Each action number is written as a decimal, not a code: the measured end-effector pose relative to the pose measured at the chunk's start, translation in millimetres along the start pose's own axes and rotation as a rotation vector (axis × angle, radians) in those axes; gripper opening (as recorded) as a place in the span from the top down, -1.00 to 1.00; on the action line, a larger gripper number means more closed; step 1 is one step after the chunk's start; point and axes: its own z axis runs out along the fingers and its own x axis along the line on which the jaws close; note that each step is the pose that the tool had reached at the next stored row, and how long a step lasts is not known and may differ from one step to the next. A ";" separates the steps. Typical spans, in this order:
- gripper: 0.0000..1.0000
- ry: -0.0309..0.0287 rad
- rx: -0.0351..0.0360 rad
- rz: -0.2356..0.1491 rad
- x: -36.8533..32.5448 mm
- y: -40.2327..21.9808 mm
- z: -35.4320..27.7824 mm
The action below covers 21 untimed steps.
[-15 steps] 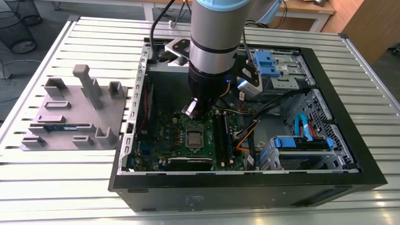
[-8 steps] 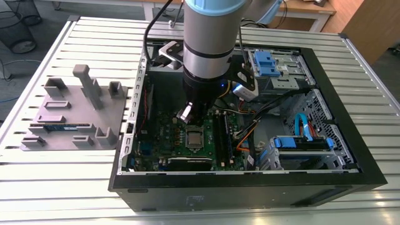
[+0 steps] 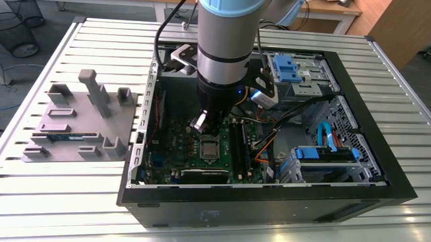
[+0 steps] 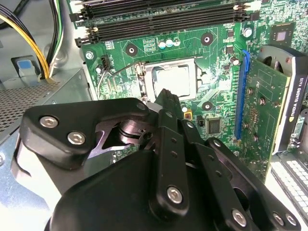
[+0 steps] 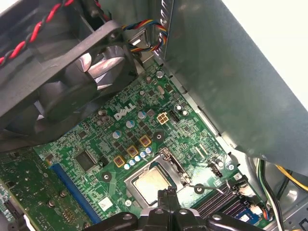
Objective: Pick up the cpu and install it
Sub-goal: 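Install the first cpu locking lever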
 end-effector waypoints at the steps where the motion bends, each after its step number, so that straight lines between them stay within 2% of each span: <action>1: 0.79 0.0000 0.0000 0.000 0.0 0.0 0.0; 6: 0.79 -0.0001 -0.0001 0.000 0.0 0.0 -0.1; 9: 0.79 -0.0049 -0.0039 0.000 0.0 0.1 -2.9; 12: 0.79 -0.0058 -0.0046 0.000 -0.1 0.0 -7.2; 21: 0.79 -0.0059 -0.0046 0.007 -3.6 2.8 -7.5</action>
